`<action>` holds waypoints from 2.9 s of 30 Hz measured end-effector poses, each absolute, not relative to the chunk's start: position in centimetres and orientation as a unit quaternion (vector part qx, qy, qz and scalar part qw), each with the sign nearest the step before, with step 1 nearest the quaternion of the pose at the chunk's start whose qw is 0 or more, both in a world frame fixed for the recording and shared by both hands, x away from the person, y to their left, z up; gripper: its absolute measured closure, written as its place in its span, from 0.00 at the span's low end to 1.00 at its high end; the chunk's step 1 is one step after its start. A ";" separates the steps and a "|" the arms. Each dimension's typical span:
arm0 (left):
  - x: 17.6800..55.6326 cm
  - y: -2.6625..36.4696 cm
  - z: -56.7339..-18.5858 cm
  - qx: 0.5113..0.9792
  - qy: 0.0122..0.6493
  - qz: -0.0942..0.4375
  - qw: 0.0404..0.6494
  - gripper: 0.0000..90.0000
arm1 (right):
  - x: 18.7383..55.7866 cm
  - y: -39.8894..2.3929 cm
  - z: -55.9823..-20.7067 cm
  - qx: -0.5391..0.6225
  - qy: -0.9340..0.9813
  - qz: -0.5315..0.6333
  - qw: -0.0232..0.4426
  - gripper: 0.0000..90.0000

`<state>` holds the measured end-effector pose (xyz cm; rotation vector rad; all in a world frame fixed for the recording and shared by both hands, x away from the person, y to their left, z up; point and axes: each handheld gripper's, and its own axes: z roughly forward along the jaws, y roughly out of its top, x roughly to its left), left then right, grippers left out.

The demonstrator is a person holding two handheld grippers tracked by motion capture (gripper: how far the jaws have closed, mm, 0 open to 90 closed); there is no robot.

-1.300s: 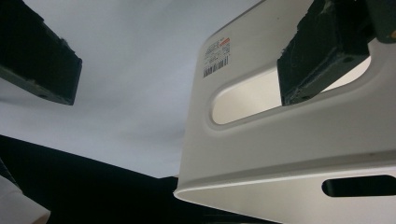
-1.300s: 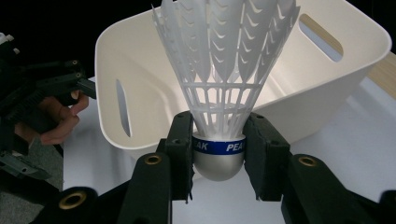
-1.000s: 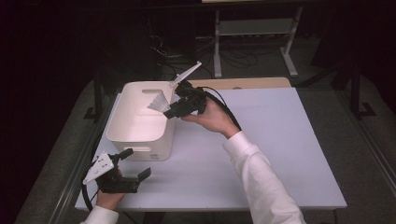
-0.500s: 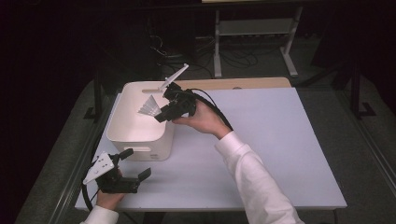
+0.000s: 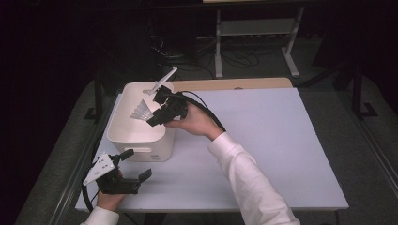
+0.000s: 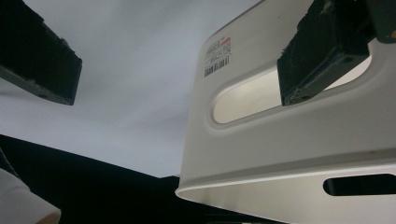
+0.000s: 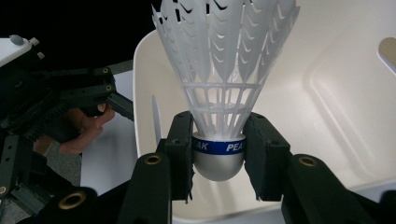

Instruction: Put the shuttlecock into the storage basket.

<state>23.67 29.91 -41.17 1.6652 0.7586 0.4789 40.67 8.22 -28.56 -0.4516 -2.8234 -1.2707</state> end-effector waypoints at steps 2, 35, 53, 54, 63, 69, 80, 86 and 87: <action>23.7 29.9 -41.2 0.713 0.326 0.205 0.586 0.00 | 40.6 8.6 -28.6 -0.145 -0.903 -0.404 0.006 0.70; 23.6 30.0 -41.1 0.716 0.323 0.206 0.583 0.00 | 41.4 9.6 -30.0 -0.134 -0.911 -0.390 0.020 0.26; 23.6 29.8 -41.1 0.718 0.320 0.203 0.583 0.00 | 41.0 5.7 -28.2 -0.145 -0.877 -0.459 -0.015 0.00; 23.6 29.7 -41.2 0.717 0.321 0.202 0.584 0.00 | 41.1 5.4 -28.2 -0.141 -0.875 -0.462 -0.022 0.00; 23.6 29.7 -41.2 0.717 0.322 0.203 0.584 0.00 | 41.0 3.0 -28.2 -0.162 -0.867 -0.471 -0.029 0.00; 23.5 29.6 -41.2 0.717 0.324 0.203 0.583 0.00 | 40.9 1.6 -28.2 -0.166 -0.862 -0.477 -0.031 0.00; 23.5 29.8 -41.1 0.715 0.326 0.207 0.583 0.00 | 40.4 -0.5 -28.4 -0.169 -0.852 -0.495 -0.035 0.00; 23.5 29.8 -41.1 0.712 0.327 0.205 0.587 0.00 | 40.0 -2.1 -28.6 -0.176 -0.844 -0.504 -0.041 0.00; 23.5 29.8 -41.1 0.710 0.327 0.206 0.588 0.00 | 40.0 -2.3 -28.7 -0.180 -0.842 -0.507 -0.038 0.00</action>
